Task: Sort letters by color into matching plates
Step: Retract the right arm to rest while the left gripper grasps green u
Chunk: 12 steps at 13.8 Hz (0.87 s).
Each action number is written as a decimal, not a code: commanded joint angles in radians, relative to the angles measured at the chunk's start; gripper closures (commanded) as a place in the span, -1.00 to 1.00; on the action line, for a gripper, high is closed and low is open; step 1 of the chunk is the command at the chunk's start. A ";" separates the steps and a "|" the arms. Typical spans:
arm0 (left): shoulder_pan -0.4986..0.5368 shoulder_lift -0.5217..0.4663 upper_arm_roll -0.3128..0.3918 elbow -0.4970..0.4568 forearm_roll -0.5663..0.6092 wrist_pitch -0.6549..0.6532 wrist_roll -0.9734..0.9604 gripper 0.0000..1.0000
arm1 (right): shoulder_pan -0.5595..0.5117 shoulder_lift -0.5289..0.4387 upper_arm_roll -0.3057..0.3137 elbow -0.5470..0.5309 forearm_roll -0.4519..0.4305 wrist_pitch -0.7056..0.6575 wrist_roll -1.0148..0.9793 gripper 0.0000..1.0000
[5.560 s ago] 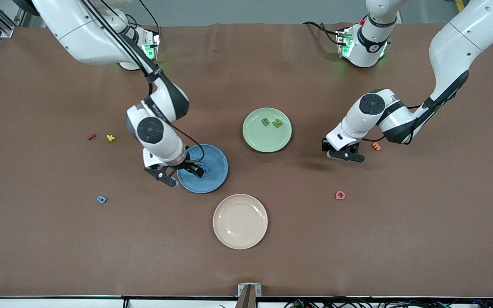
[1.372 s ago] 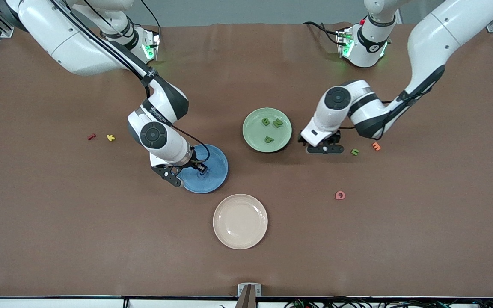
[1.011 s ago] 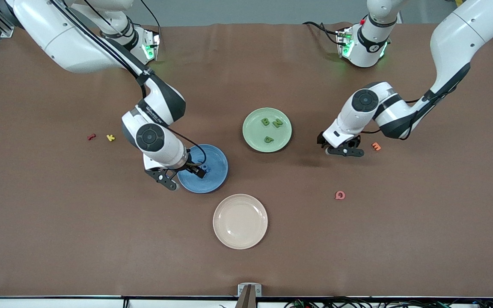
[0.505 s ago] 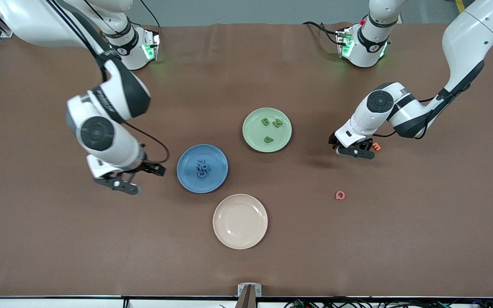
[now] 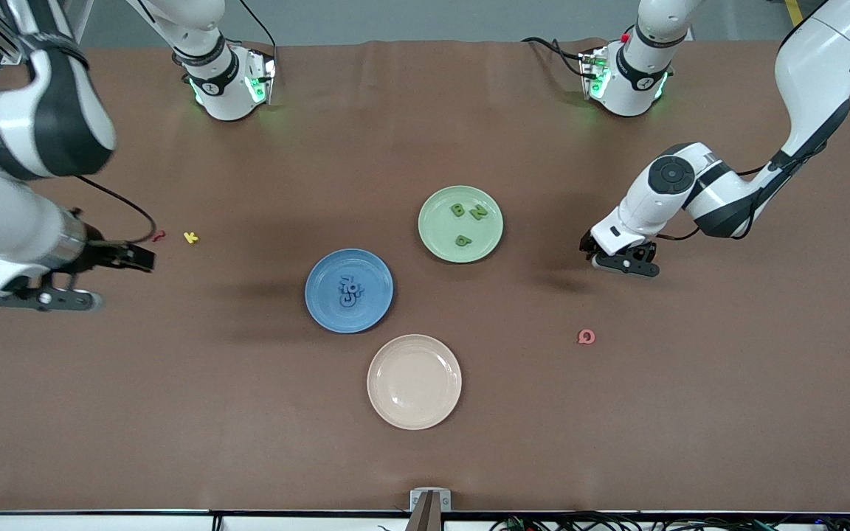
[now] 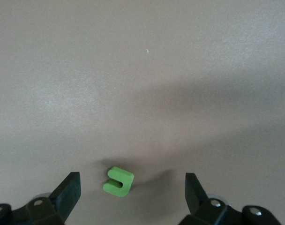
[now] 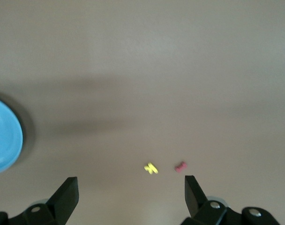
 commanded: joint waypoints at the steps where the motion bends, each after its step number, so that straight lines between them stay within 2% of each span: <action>1: 0.020 -0.012 -0.004 -0.028 0.032 0.039 0.005 -0.96 | -0.065 -0.062 0.008 0.056 0.047 -0.100 -0.085 -1.00; 2: 0.020 -0.009 0.010 -0.030 0.039 0.047 0.005 -0.95 | -0.070 -0.060 0.005 0.107 0.047 -0.142 -0.091 -1.00; 5: 0.020 0.000 0.036 -0.035 0.065 0.068 0.003 -0.82 | -0.072 -0.059 0.004 0.158 0.050 -0.176 -0.090 -1.00; 7: 0.020 0.002 0.042 -0.035 0.067 0.070 0.003 -0.64 | -0.070 -0.054 0.004 0.213 0.061 -0.180 -0.083 -1.00; 12: 0.020 0.008 0.045 -0.035 0.067 0.070 0.002 -0.09 | -0.075 -0.051 0.002 0.241 0.072 -0.186 -0.088 -1.00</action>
